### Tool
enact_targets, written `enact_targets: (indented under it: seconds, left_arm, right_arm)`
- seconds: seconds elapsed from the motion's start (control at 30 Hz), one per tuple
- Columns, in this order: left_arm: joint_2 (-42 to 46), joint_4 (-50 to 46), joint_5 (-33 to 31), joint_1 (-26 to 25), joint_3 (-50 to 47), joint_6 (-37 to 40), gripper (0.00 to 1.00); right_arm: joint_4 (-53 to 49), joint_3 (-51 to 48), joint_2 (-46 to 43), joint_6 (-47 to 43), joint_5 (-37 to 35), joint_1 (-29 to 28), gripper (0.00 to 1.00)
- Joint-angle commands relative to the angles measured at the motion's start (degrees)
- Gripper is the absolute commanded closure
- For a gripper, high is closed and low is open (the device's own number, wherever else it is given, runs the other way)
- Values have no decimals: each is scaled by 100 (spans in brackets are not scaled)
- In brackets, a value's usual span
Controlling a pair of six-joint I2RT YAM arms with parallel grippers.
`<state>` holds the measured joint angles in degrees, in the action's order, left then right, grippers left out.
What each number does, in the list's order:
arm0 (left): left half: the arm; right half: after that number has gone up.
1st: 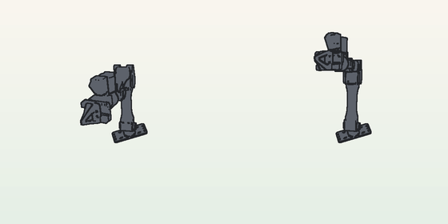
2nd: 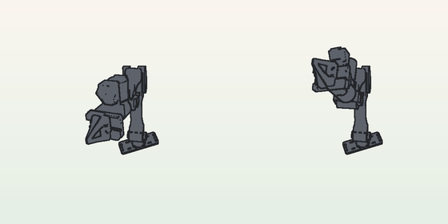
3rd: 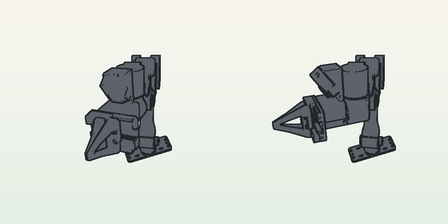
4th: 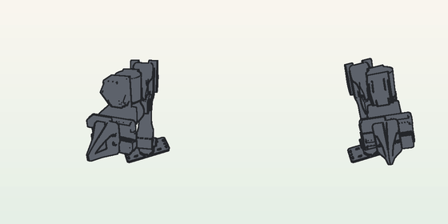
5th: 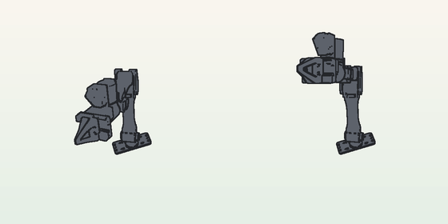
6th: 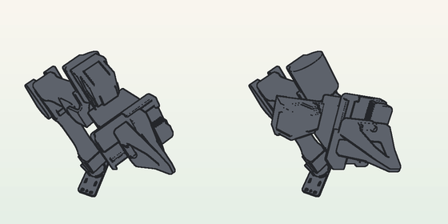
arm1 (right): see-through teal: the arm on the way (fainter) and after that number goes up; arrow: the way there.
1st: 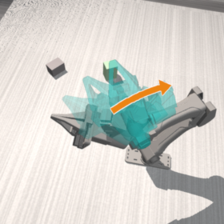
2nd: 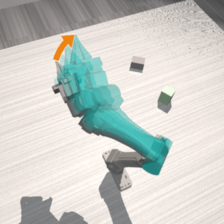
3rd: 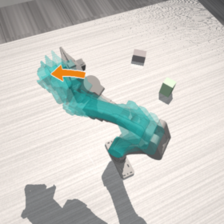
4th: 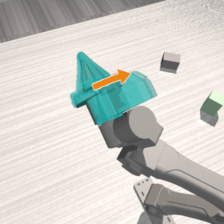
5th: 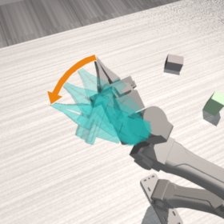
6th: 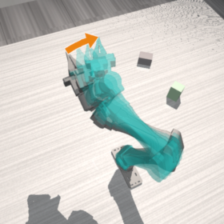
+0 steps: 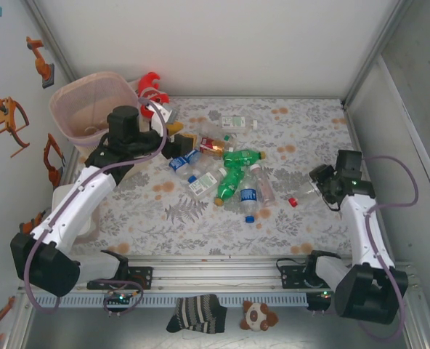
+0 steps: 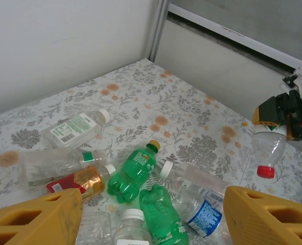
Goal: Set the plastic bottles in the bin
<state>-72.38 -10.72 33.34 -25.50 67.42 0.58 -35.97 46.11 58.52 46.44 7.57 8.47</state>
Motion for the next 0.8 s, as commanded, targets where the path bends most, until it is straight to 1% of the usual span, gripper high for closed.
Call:
enact_targets:
  seconds: [0.0, 0.07, 0.17, 0.27, 0.4, 0.5, 0.6, 0.77]
  left_arm:
    - [-70, 210, 303, -88, 228, -33, 28]
    - [-99, 287, 405, -137, 240, -56, 28]
    - [-126, 423, 558, -208, 220, -66, 28]
    - [-147, 593, 786, -284, 203, -93, 28]
    - [-184, 835, 1215, -406, 195, -116, 27]
    - [-227, 1029, 1472, -545, 193, -136, 27]
    - [-308, 1156, 1675, -742, 240, -124, 26]
    - [-469, 1065, 1887, -1148, 442, 30, 25]
  right_arm:
    - [508, 262, -220, -1053, 1020, 33, 43]
    - [831, 267, -334, -1336, 1564, 14, 46]
    - [1269, 300, -487, -1699, 2191, -68, 47]
    - [1780, 295, -700, -2004, 2619, -257, 47]
    - [2710, 180, -994, -2137, 3144, -577, 51]
    - [3139, 235, -1048, -2235, 3416, -883, 51]
    - [3441, 356, -1023, -2496, 3715, -1308, 52]
    - [3780, 626, -915, -2994, 3817, -2252, 55]
